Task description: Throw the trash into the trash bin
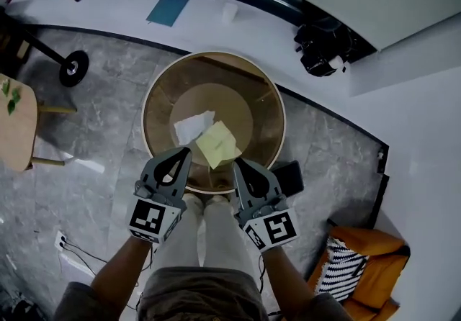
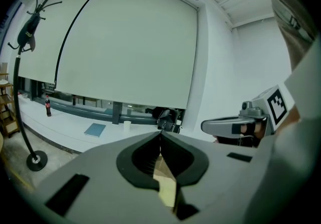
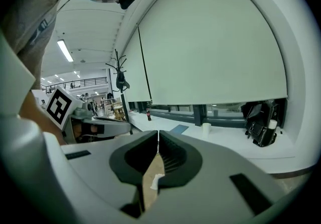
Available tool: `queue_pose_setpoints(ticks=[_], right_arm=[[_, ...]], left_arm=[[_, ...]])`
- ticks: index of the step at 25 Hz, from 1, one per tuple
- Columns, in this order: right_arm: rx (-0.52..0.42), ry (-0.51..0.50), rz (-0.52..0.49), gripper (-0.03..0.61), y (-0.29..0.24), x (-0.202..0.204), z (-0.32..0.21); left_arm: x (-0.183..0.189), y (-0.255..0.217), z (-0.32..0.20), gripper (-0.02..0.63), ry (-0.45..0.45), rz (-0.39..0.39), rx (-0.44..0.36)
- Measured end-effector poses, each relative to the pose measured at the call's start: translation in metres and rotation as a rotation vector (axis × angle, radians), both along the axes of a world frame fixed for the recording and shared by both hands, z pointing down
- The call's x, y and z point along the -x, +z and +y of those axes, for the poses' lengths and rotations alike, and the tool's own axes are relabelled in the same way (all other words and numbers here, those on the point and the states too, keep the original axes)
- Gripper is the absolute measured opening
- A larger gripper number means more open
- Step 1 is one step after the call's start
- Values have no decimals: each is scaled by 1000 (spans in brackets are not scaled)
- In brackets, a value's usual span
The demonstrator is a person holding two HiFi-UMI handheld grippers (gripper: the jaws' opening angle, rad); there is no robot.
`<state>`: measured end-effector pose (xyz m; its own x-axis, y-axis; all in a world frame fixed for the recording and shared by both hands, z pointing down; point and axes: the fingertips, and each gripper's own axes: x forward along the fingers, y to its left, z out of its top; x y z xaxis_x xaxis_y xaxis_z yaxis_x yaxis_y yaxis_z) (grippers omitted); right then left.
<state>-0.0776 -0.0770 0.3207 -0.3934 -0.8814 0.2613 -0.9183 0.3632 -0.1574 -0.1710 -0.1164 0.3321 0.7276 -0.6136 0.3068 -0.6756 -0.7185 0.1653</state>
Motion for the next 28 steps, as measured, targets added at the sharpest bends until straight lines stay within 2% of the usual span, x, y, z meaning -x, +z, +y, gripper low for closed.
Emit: queue_pose_setpoints(ticks=[8, 15, 18, 20, 23, 28], right_arm=[[24, -1, -29, 19, 75, -8, -5], [82, -12, -35, 28, 118, -14, -1], [116, -26, -50, 178, 130, -13, 0], [139, -30, -51, 254, 138, -14, 0], [165, -39, -35, 292, 147, -15, 2], [209, -35, -22, 302, 172, -18, 3]], left_arm=[[-6, 80, -7, 20, -35, 2, 42], [-12, 117, -3, 20, -54, -4, 85], [-14, 125, -1, 20, -48, -13, 95], [-15, 127, 1, 20, -45, -18, 102], [-16, 129, 2, 20, -45, -23, 108], [-21, 134, 3, 20, -45, -24, 120]])
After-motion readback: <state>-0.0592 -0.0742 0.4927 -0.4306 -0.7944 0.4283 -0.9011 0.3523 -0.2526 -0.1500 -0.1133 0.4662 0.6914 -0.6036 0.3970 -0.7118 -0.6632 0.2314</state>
